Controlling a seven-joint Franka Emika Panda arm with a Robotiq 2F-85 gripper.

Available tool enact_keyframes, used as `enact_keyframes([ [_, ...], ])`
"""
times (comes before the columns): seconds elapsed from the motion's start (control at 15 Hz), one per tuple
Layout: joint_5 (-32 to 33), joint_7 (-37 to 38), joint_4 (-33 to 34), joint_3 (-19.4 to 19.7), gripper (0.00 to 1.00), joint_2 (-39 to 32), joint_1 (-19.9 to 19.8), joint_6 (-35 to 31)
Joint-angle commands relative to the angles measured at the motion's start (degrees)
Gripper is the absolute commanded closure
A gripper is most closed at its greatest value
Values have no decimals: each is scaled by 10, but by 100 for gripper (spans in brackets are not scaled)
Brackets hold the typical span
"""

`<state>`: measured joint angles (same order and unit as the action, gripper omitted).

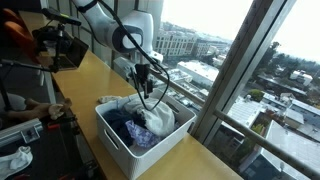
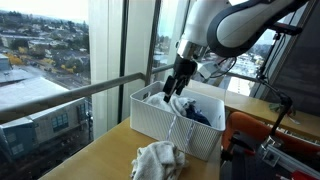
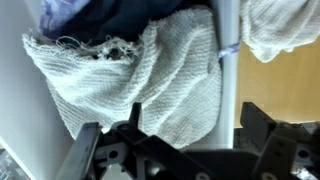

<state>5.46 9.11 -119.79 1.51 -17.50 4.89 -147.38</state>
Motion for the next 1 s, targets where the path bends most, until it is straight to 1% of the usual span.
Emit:
enact_keyframes([
  [0.0, 5, 14, -12, -15, 0, 36, 19, 3],
  [0.27, 6, 21, -21, -41, 0, 46, 44, -10],
  [0.6, -4, 25, -32, -75, 0, 15, 73, -31],
  [0.93, -3, 24, -35, -84, 0, -30, 89, -44],
])
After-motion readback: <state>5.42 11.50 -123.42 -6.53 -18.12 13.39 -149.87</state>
